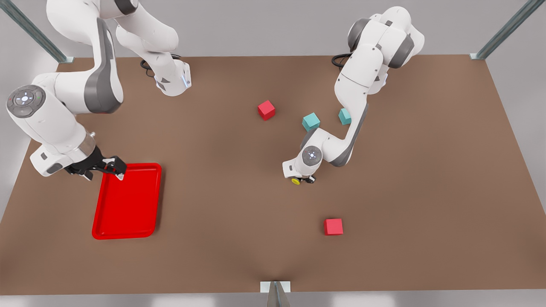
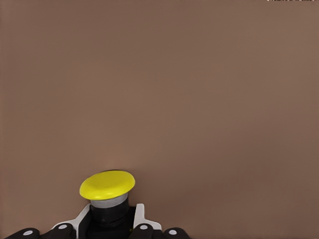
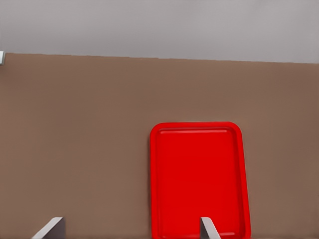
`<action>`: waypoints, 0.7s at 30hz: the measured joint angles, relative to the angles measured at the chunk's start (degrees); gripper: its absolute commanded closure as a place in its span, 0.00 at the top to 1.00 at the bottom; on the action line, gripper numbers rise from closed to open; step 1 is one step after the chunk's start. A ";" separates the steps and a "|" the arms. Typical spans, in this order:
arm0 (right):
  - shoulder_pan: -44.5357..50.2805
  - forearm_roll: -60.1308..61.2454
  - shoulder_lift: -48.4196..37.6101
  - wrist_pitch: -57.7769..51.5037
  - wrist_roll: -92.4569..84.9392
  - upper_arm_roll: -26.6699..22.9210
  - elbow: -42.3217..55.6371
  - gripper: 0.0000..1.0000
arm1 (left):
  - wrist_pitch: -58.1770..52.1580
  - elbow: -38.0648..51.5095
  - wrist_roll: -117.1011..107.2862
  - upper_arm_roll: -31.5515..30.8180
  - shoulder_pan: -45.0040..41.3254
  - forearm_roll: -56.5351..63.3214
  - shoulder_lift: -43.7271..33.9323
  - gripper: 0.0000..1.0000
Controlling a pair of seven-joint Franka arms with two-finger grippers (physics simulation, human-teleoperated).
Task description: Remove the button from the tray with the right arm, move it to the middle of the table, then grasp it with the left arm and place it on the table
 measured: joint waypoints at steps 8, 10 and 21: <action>0.24 -0.06 0.01 0.09 -1.27 0.02 0.00 1.00 | -3.37 2.92 -0.93 2.16 -0.33 0.60 -0.18 0.38; 0.19 -0.06 0.01 0.09 -1.51 0.02 0.00 1.00 | -5.67 4.54 -1.72 2.83 -0.56 1.72 -0.22 0.38; 0.01 0.01 0.01 -0.39 -2.44 0.02 -0.17 1.00 | -14.51 10.05 -31.27 11.61 -8.89 10.20 -0.48 0.41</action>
